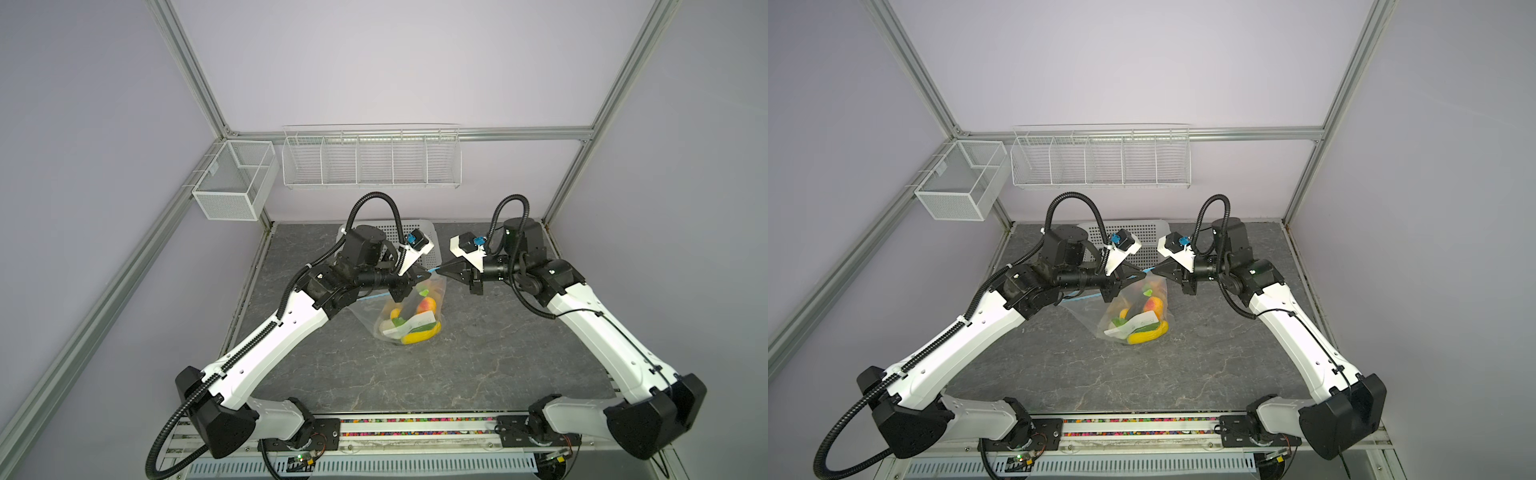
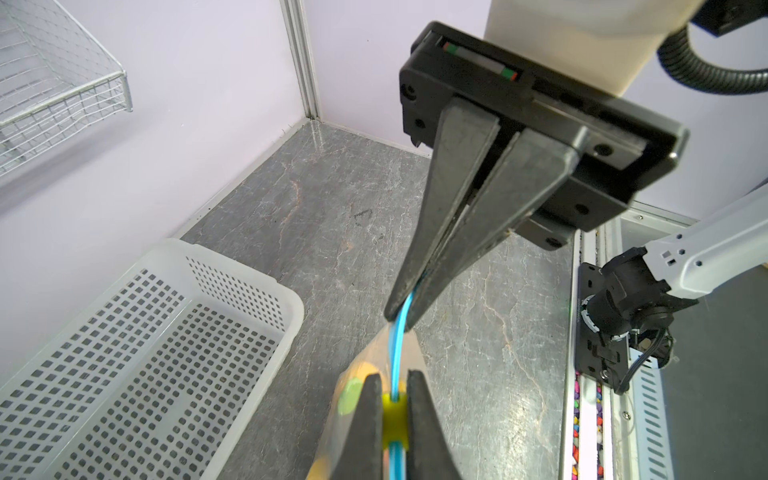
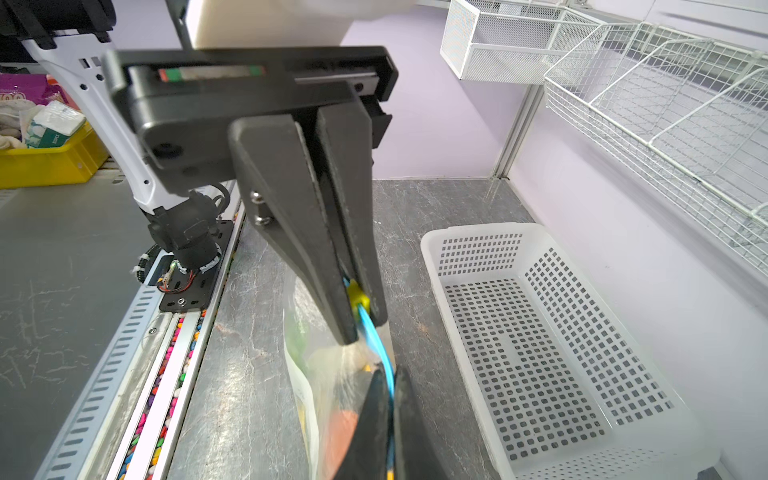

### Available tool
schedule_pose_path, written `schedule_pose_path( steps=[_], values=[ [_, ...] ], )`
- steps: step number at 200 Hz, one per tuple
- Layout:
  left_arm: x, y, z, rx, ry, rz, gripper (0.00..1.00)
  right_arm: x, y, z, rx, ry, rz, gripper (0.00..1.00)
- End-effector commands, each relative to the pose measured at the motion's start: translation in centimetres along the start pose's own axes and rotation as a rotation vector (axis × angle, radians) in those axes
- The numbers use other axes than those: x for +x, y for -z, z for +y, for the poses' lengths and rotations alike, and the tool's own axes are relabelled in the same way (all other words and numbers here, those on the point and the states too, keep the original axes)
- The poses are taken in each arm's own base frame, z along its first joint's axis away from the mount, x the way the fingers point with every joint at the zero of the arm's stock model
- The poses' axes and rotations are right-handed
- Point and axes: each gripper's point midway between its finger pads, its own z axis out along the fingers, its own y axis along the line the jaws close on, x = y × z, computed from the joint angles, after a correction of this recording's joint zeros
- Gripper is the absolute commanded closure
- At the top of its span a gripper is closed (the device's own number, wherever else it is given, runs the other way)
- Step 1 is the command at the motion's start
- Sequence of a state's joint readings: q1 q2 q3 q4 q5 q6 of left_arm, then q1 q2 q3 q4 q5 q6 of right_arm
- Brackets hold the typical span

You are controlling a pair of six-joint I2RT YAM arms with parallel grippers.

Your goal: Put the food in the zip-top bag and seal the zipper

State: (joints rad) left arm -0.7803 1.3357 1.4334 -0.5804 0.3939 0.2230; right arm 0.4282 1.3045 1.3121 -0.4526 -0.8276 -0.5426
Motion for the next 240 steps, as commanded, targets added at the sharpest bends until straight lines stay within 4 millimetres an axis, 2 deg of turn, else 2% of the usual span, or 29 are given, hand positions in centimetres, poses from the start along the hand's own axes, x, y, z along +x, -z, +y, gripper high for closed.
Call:
schedule_pose_path(
  steps=[1, 175, 240],
  values=[
    [0.5, 1.7, 0.0, -0.037, -0.025, 0.017, 0.92, 0.0, 0.6, -0.9, 0.068, 0.012, 0.005, 0.93],
    [4.8, 5.3, 0.3, -0.173, -0.031, 0.088, 0.92, 0.6, 0.4, -2.2, 0.122, 0.001, 0.032, 0.94],
    [6.6, 7.2, 0.5, -0.237, -0.018, 0.116, 0.92, 0.6, 0.7, -3.5, 0.190, -0.004, 0.059, 0.93]
  ],
)
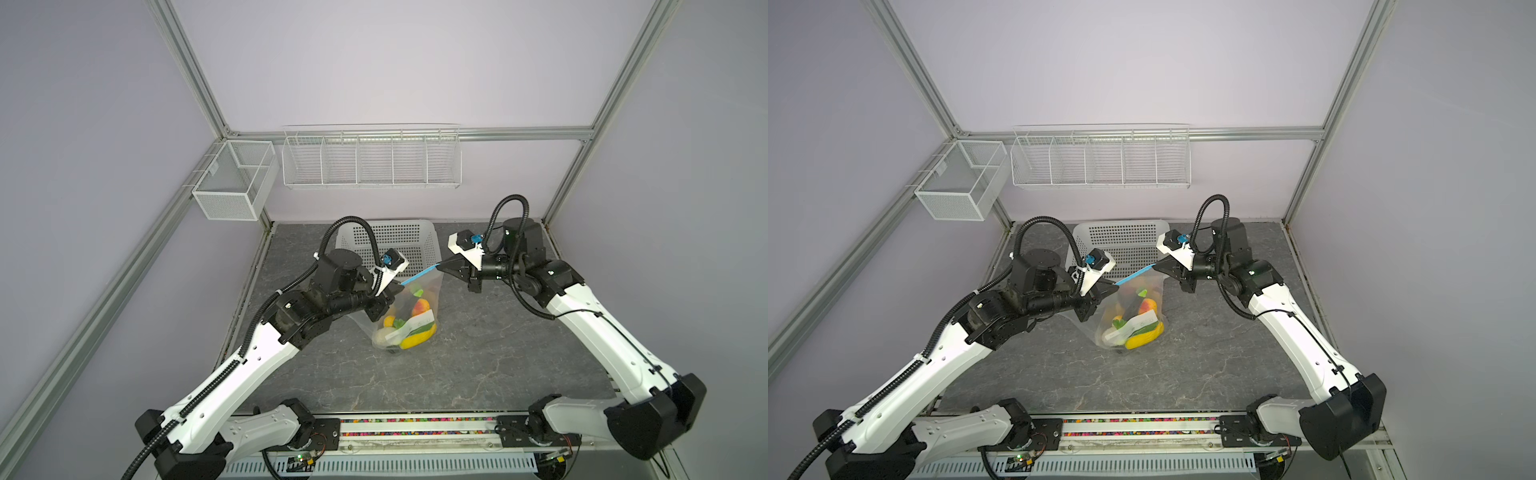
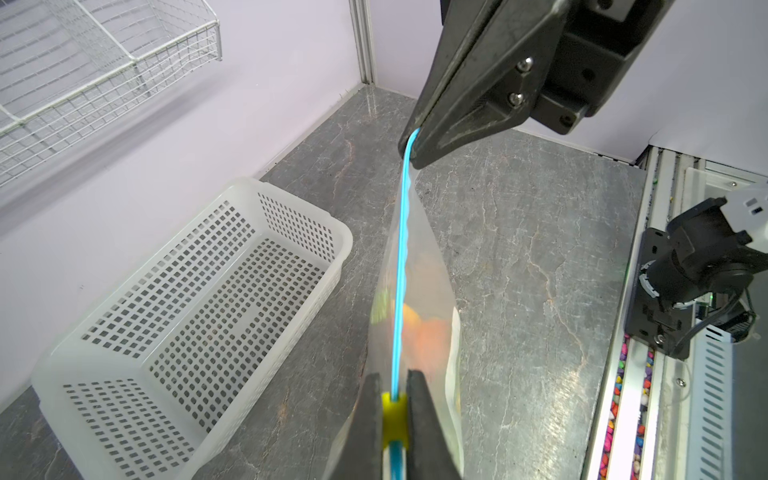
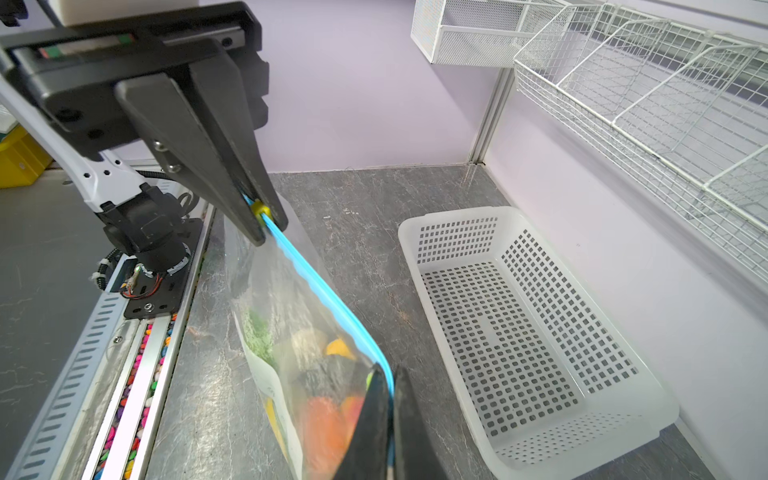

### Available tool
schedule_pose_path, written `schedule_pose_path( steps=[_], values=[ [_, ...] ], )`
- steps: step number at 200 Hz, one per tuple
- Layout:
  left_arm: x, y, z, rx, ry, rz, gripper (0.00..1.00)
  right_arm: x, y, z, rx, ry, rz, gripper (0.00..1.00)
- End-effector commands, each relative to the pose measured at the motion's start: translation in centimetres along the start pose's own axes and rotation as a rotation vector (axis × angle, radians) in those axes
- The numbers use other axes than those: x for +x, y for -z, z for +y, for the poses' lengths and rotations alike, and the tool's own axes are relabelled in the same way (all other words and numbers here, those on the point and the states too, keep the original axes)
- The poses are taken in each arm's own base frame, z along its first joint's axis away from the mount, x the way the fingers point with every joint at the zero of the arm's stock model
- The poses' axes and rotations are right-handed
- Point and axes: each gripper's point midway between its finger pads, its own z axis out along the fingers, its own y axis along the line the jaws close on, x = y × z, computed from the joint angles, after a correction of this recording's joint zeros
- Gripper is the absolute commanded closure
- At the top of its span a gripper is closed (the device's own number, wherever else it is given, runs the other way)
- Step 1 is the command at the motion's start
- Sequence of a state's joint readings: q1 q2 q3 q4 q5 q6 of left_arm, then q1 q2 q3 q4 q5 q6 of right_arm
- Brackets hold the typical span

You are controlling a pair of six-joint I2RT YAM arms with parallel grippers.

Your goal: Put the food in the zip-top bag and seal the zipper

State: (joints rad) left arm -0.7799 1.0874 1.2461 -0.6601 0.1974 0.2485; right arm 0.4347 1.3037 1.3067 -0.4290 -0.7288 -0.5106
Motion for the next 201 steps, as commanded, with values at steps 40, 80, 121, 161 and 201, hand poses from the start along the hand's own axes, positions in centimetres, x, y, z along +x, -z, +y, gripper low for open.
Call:
schedule_pose_path(
  steps=[40, 80, 121, 161, 201],
  values=[
    [3.5, 2.6, 0.4, -0.081, 0.008, 0.068, 0.92, 0.6, 0.4, -2.8, 0.126, -0.001, 0.049, 0.94],
    [4.5, 3.7, 0.4, -0.103, 0.015, 0.077, 0.92, 1.0, 0.2, -3.4, 0.141, -0.013, 0.073, 0.94],
    [4.5, 4.9, 0.5, -0.128, 0.062, 0.066, 0.92, 1.4, -0.2, -4.0, 0.152, -0.024, 0.092, 0.93],
    [5.3, 6.2, 1.0, -0.178, 0.113, 0.067, 0.92, 1.8, -0.4, -4.3, 0.156, -0.028, 0.101, 0.93],
    [5.9, 6.5, 1.0, -0.191, 0.131, 0.085, 0.92, 1.8, -0.5, -4.4, 0.157, -0.026, 0.099, 0.94]
  ],
)
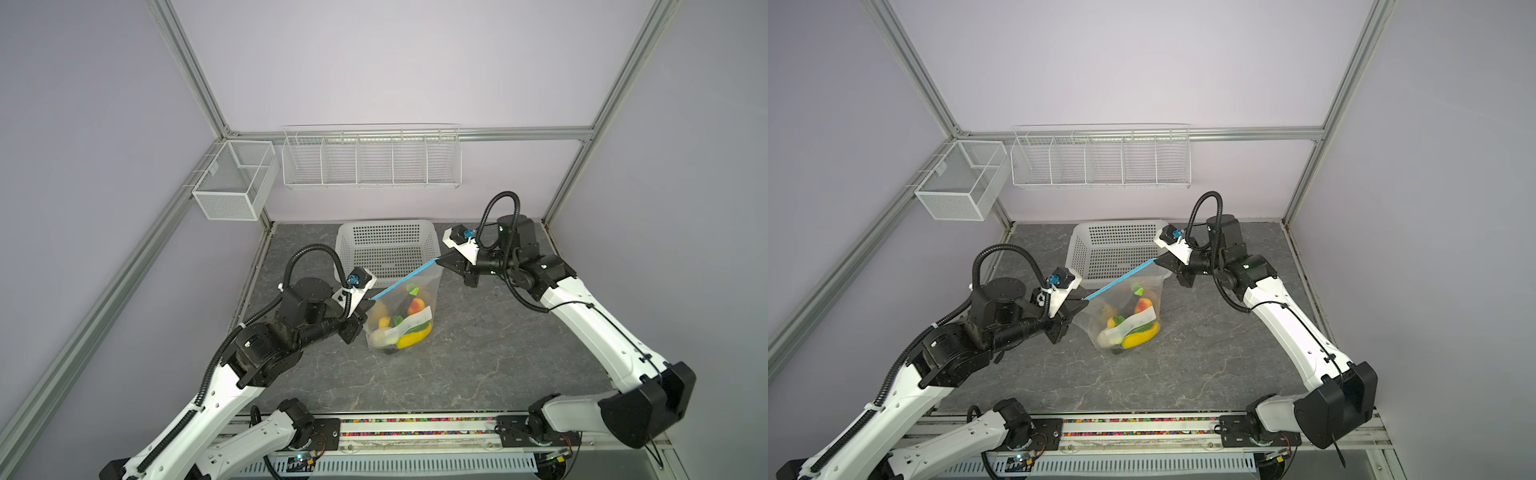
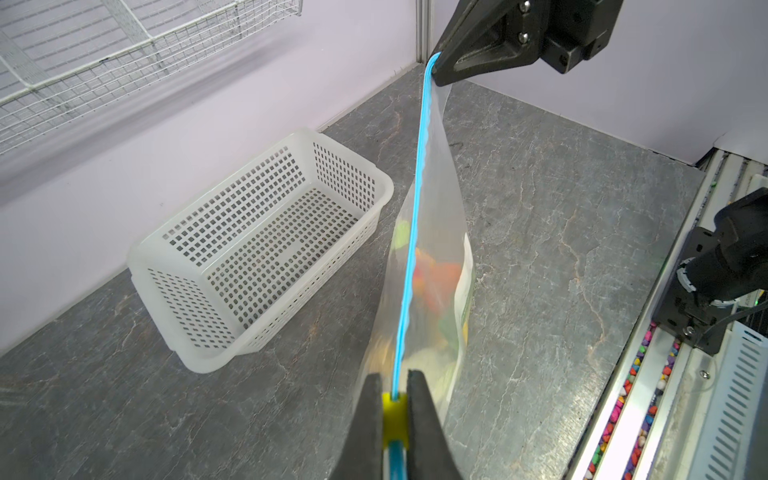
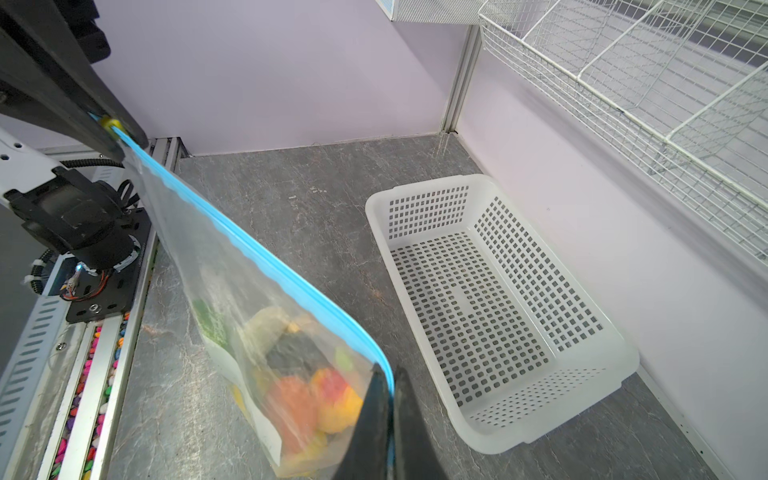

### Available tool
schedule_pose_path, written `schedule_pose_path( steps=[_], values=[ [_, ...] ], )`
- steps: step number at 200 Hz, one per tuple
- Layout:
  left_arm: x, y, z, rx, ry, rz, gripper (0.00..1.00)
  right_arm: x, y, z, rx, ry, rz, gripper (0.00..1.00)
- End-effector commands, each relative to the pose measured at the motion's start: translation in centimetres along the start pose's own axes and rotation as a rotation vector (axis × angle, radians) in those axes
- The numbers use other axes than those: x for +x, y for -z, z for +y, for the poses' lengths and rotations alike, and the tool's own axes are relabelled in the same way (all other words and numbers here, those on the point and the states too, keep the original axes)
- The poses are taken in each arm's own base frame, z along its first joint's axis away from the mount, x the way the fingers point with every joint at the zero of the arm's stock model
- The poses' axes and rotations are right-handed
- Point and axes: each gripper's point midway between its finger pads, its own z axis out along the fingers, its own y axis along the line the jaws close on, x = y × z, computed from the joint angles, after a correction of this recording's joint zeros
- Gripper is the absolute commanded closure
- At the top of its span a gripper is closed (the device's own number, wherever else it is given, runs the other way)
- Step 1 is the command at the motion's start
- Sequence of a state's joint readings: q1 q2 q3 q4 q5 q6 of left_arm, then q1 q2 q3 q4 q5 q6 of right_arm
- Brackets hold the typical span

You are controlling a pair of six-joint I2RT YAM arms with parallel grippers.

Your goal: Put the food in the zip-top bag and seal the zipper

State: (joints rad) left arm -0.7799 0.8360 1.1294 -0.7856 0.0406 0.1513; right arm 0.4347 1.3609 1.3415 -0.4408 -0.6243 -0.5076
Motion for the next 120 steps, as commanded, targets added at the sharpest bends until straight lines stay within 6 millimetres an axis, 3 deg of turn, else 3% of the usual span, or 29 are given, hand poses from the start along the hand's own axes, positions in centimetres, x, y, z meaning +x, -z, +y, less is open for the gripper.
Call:
schedule_pose_path(
  steps=[1, 120],
  values=[
    [1.9, 0.6, 0.6, -0.039, 0.030, 0.069, 0.92, 0.2, 0.2, -2.0, 0.078, -0.001, 0.024, 0.93],
    [3.6, 1.8, 0.5, -0.044, 0.055, 0.111, 0.92, 0.4, -0.2, -1.9, 0.056, -0.023, 0.020, 0.93]
  ],
)
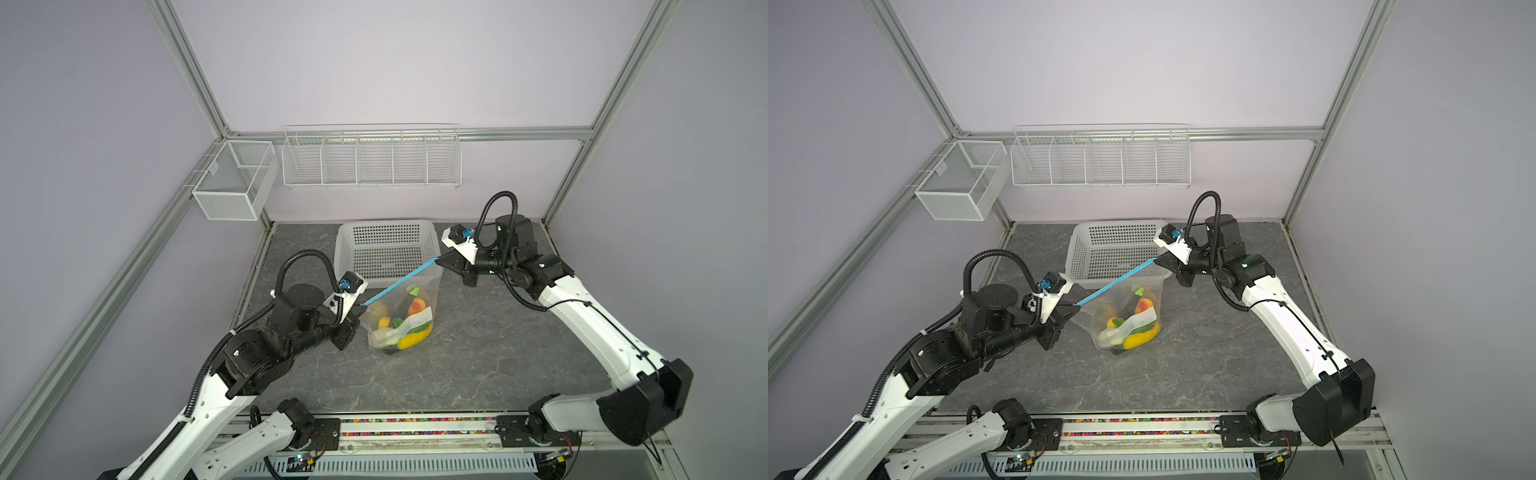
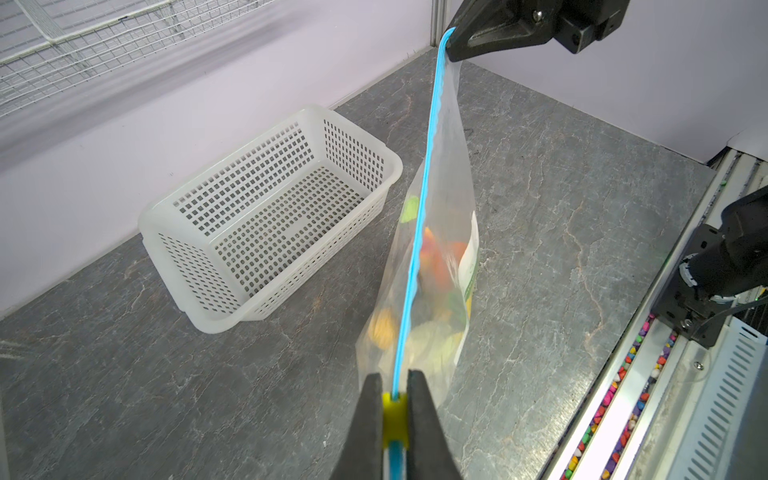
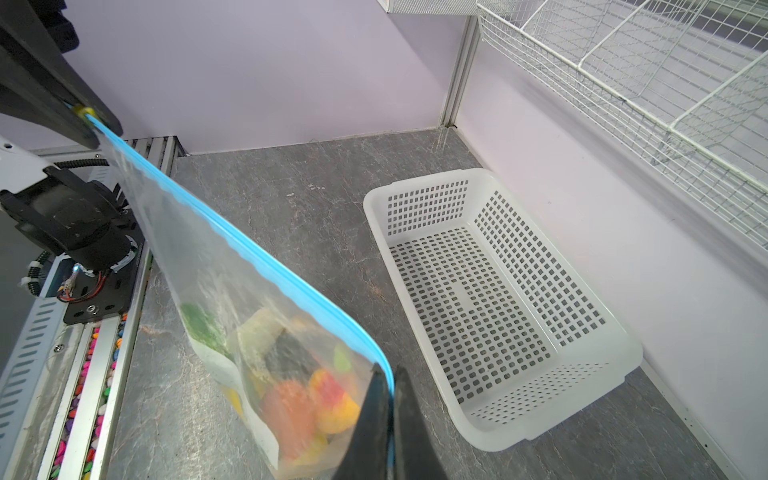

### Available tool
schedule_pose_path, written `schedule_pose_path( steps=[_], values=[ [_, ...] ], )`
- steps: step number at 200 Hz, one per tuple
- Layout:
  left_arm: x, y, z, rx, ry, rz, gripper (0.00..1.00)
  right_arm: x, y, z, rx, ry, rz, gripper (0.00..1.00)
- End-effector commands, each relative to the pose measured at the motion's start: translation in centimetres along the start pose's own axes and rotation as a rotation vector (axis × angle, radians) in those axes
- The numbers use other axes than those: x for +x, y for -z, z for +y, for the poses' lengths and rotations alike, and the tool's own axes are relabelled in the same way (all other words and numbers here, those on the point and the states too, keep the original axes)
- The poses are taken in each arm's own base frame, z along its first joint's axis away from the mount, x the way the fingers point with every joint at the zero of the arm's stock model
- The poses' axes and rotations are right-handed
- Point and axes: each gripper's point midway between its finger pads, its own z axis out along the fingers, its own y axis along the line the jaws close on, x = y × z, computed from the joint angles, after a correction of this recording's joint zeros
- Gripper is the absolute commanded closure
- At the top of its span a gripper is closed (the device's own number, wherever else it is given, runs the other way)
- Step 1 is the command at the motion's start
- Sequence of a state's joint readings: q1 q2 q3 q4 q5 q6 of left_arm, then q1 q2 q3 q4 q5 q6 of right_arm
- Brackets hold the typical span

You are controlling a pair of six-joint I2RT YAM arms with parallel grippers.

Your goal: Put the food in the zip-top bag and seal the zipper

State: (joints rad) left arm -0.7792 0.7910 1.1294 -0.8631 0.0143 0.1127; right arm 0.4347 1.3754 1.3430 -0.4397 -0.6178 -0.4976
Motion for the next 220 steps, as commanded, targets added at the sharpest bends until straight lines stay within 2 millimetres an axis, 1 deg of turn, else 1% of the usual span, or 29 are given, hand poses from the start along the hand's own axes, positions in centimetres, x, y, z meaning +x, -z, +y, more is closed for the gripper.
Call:
schedule_pose_path(
  steps=[1, 48, 57, 63, 70, 83, 90, 95, 97, 98, 101, 112, 116, 134, 143, 153, 171, 188, 197, 209, 220],
  values=[
    [2.2, 0.4, 0.3, -0.020, 0.015, 0.075, 0.92, 0.0, 0.2, -1.6, 0.055, -0.006, 0.008, 0.93],
    [2.1, 0.3, 0.2, -0.016, 0.015, 0.063, 0.91, -0.3, -0.1, -1.6, 0.043, -0.006, 0.004, 0.94],
    [2.1, 0.2, 0.1, -0.010, 0.016, 0.060, 0.89, -0.4, -0.1, -1.5, 0.038, -0.005, 0.001, 0.94],
    [2.0, 0.1, 0.1, -0.006, 0.020, 0.058, 0.86, -0.3, -0.2, -1.4, 0.031, -0.008, 0.000, 0.94],
    [1.8, 0.0, 0.0, -0.001, 0.024, 0.053, 0.78, -0.4, -0.1, -1.2, 0.022, -0.009, -0.005, 0.93],
    [0.9, 0.0, -0.2, 0.014, 0.043, 0.024, 0.54, -0.7, -0.1, -0.8, 0.000, -0.010, -0.018, 0.94],
    [-0.1, 0.0, -0.5, 0.034, 0.067, -0.013, 0.41, -0.7, -0.2, -0.6, -0.007, -0.010, -0.020, 0.94],
    [-0.8, 0.1, -0.8, 0.053, 0.089, -0.048, 0.29, -0.8, -0.2, -0.4, -0.011, -0.010, -0.021, 0.94],
    [-1.1, 0.0, -1.1, 0.067, 0.100, -0.061, 0.27, -0.8, -0.2, -0.4, -0.013, -0.010, -0.022, 0.94],
    [-1.4, 0.0, -1.1, 0.072, 0.104, -0.072, 0.23, -0.8, -0.2, -0.4, -0.013, -0.010, -0.022, 0.94],
    [-1.8, 0.0, -1.4, 0.090, 0.117, -0.091, 0.18, -0.8, -0.3, -0.3, -0.016, -0.010, -0.022, 0.94],
    [-3.6, -0.1, -2.2, 0.150, 0.169, -0.165, 0.03, -0.9, -0.3, -0.1, -0.020, -0.006, -0.025, 0.93],
    [-4.1, -0.2, -2.3, 0.159, 0.188, -0.182, 0.00, -0.9, -0.3, 0.0, -0.019, -0.005, -0.026, 0.94],
    [-5.2, -0.7, -2.2, 0.163, 0.207, -0.183, 0.00, -0.8, -0.2, 0.0, -0.013, -0.005, -0.026, 0.93],
    [-5.2, -1.2, -2.0, 0.150, 0.200, -0.157, 0.00, -0.9, -0.1, 0.1, -0.014, -0.002, -0.030, 0.94],
    [-4.8, -1.9, -2.0, 0.148, 0.187, -0.123, 0.04, -0.9, -0.1, 0.2, -0.013, -0.001, -0.032, 0.93],
    [-4.0, -2.9, -2.2, 0.152, 0.173, -0.077, 0.15, -1.1, 0.0, 0.3, -0.014, 0.001, -0.035, 0.93],
    [-3.5, -3.4, -2.3, 0.156, 0.163, -0.053, 0.28, -1.2, 0.2, 0.4, -0.013, 0.004, -0.037, 0.93],
    [-3.3, -3.5, -2.3, 0.155, 0.159, -0.048, 0.37, -1.3, 0.3, 0.4, -0.013, 0.007, -0.041, 0.94],
    [-3.3, -3.6, -2.3, 0.154, 0.152, -0.046, 0.53, -1.2, 0.3, 0.5, -0.014, 0.009, -0.041, 0.93],
    [-3.3, -3.5, -2.2, 0.148, 0.147, -0.041, 0.62, -1.2, 0.3, 0.5, -0.016, 0.009, -0.042, 0.93]
  ],
)
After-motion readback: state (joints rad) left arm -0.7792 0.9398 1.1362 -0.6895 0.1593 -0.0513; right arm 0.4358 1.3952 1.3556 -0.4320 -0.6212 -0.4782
